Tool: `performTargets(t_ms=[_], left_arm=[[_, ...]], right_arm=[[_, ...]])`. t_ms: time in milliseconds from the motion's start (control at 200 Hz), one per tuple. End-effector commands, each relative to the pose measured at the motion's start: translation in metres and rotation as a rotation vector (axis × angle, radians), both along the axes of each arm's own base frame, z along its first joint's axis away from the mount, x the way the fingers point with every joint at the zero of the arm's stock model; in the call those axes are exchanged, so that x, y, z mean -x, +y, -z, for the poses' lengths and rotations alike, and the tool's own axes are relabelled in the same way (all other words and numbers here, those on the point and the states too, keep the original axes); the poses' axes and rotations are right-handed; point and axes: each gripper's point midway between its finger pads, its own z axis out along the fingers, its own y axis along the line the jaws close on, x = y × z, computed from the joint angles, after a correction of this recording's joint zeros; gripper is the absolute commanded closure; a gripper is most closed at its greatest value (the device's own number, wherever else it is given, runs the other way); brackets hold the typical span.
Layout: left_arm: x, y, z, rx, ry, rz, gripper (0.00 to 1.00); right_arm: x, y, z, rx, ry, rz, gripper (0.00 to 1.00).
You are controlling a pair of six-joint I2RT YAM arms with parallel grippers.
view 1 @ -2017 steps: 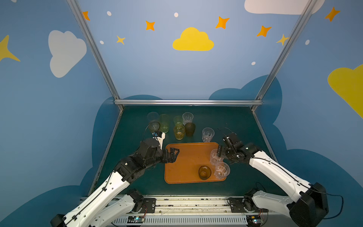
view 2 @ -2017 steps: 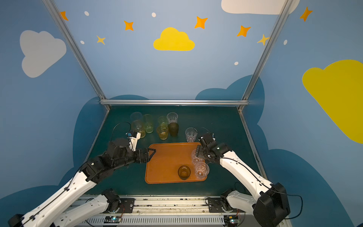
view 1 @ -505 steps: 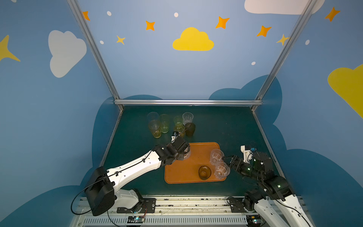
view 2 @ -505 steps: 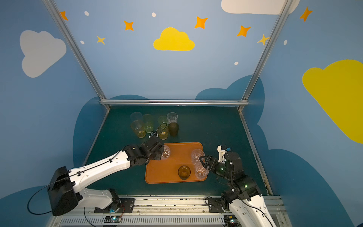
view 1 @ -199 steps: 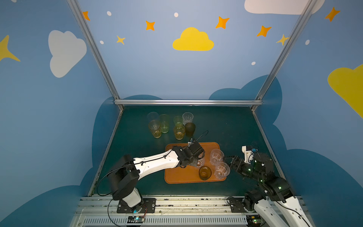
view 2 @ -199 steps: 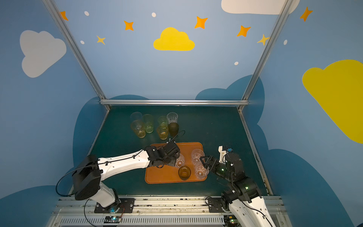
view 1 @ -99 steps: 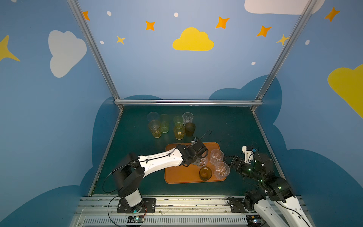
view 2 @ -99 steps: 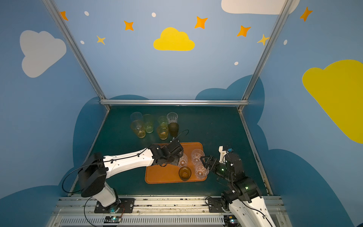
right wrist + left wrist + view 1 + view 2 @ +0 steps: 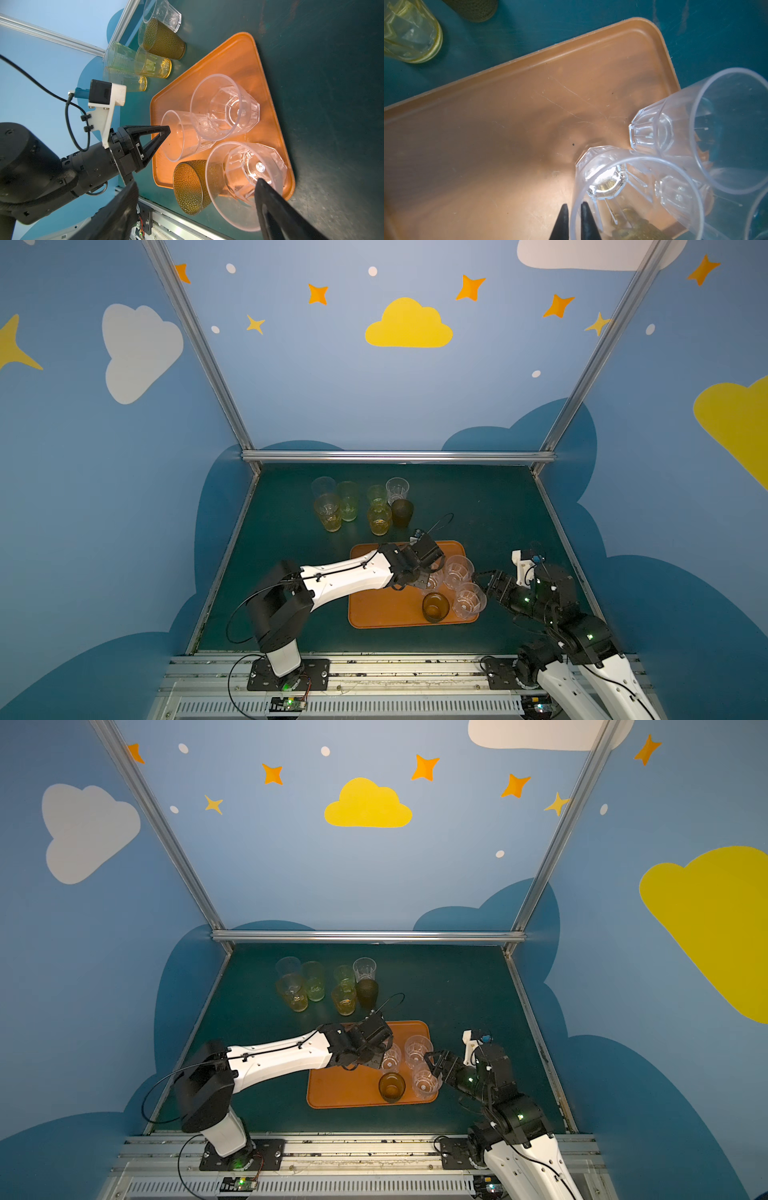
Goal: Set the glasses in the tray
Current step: 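Lower the clear glass onto the tray beside the other clear glasses, then open the left gripper and draw it back from the tray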
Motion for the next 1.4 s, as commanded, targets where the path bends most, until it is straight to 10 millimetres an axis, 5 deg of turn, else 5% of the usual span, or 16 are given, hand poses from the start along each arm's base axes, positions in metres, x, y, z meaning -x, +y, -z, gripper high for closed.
performTargets(t_ms=[0,300,746,1081,1247,1397], left_arm=[[0.000,0.002,0.002,-0.043,-0.001,0.015,0.82],[-0.004,-0.001,0.001,-0.048,-0.009,0.014,0.78],[-0.014,0.001,-0.018,-0.045,-0.086,0.007,0.49],[-0.011,0.003,-0.034,-0.015,-0.107,0.030,0.41],[-0.009,0.011,-0.048,0.000,-0.132,0.021,0.29],[-0.005,0.017,-0.062,0.040,-0.157,0.015,0.08]], right_arm=[[0.000,-0.003,0.005,0.018,0.009,0.010,0.14],[0.001,-0.004,0.005,0.018,0.011,0.012,0.14],[0.005,-0.008,0.010,0.018,0.027,0.035,0.14],[0.005,-0.009,0.006,0.012,0.021,0.044,0.14],[0.004,-0.007,0.002,0.001,0.014,0.039,0.14],[0.004,-0.006,-0.004,-0.006,0.002,0.035,0.14]])
